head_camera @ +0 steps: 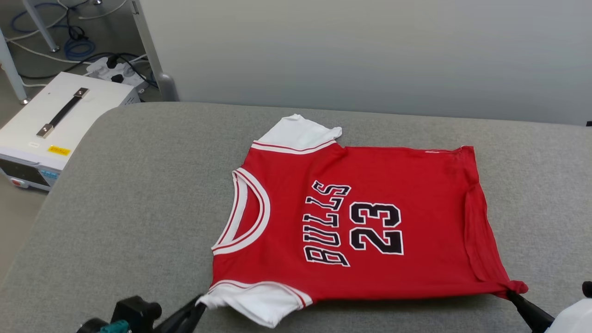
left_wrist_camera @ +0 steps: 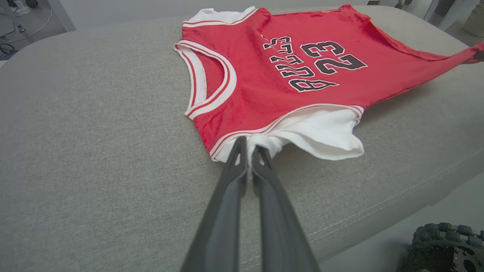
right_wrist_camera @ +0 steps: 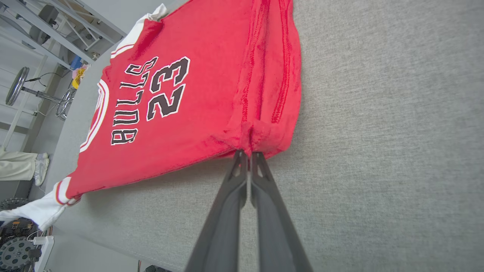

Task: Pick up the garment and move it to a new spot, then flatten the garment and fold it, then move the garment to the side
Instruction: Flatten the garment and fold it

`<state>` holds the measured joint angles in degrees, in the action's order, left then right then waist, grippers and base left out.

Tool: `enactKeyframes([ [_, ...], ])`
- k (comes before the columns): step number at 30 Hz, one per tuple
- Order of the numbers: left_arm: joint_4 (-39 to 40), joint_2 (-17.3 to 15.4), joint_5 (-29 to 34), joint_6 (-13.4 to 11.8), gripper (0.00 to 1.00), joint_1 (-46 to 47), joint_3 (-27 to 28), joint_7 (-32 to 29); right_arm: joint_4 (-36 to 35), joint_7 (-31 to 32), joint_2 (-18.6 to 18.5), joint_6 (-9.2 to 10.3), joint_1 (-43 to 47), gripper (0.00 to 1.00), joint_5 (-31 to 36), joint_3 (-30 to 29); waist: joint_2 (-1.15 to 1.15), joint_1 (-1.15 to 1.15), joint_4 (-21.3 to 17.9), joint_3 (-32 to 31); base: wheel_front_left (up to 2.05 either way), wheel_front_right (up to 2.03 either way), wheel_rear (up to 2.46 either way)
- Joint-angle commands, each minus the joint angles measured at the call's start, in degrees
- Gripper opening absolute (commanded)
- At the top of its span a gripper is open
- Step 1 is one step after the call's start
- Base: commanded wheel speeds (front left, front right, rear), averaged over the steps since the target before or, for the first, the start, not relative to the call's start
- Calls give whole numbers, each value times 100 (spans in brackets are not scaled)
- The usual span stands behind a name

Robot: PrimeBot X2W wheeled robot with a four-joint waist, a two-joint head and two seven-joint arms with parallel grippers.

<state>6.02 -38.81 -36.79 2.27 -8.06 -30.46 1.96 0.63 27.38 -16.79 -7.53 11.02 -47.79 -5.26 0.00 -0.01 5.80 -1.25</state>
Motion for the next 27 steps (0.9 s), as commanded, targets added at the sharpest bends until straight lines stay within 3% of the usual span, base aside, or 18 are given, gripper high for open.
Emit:
enactKeyframes([
  [1,47,5,99,-48,0,268,93,88,-130,136,186,4,-20,0,102,-214,0,1,-28,153,0,0,0],
  [5,54,73,181,-49,0,759,224,160,-538,574,553,4,-262,0,428,-516,0,1,-66,389,0,0,0],
  [13,-233,151,286,66,0,1737,278,-59,-901,1132,888,4,-944,0,1034,-768,0,1,-168,850,0,0,0],
  [27,-1621,449,458,362,0,3079,-48,-221,112,1324,867,4,-2302,0,1791,-639,0,1,-260,1575,0,0,0],
])
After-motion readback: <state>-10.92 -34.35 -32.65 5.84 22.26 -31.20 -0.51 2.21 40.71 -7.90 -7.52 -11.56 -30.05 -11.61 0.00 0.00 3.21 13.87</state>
